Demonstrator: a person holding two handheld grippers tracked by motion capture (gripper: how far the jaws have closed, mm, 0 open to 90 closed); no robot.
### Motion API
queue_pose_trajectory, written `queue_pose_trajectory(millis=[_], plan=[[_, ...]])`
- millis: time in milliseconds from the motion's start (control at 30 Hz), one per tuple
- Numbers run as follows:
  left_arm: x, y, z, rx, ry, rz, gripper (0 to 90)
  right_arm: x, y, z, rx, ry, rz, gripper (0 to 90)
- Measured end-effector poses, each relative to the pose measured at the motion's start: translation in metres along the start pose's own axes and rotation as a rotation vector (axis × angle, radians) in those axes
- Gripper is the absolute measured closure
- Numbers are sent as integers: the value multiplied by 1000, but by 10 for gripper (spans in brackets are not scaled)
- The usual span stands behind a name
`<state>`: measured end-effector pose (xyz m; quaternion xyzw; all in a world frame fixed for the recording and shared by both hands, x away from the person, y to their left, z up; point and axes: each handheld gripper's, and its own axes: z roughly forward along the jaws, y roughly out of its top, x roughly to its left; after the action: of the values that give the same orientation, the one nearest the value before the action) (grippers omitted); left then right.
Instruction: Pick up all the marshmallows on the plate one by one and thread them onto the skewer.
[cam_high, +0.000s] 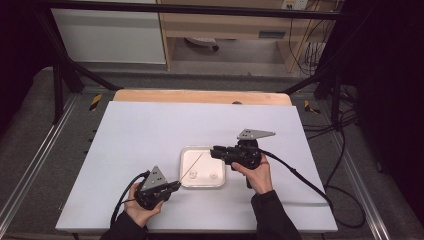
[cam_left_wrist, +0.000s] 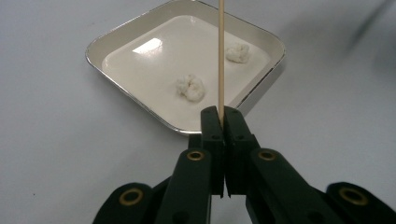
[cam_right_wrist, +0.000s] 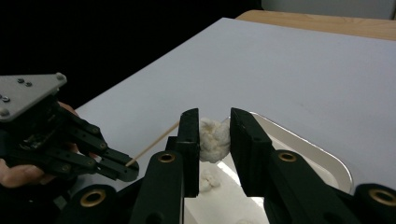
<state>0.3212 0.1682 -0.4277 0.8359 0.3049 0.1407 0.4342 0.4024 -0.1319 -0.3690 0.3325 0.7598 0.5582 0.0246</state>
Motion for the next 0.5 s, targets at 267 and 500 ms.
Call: queue_pose_trajectory(millis=[267,500], plan=[[-3,1,1,-9,1,2,884,-1,2,3,-33,42,52,741],[-5,1,2,-13,-2,7,884,-1,1,8,-54,67,81,742]])
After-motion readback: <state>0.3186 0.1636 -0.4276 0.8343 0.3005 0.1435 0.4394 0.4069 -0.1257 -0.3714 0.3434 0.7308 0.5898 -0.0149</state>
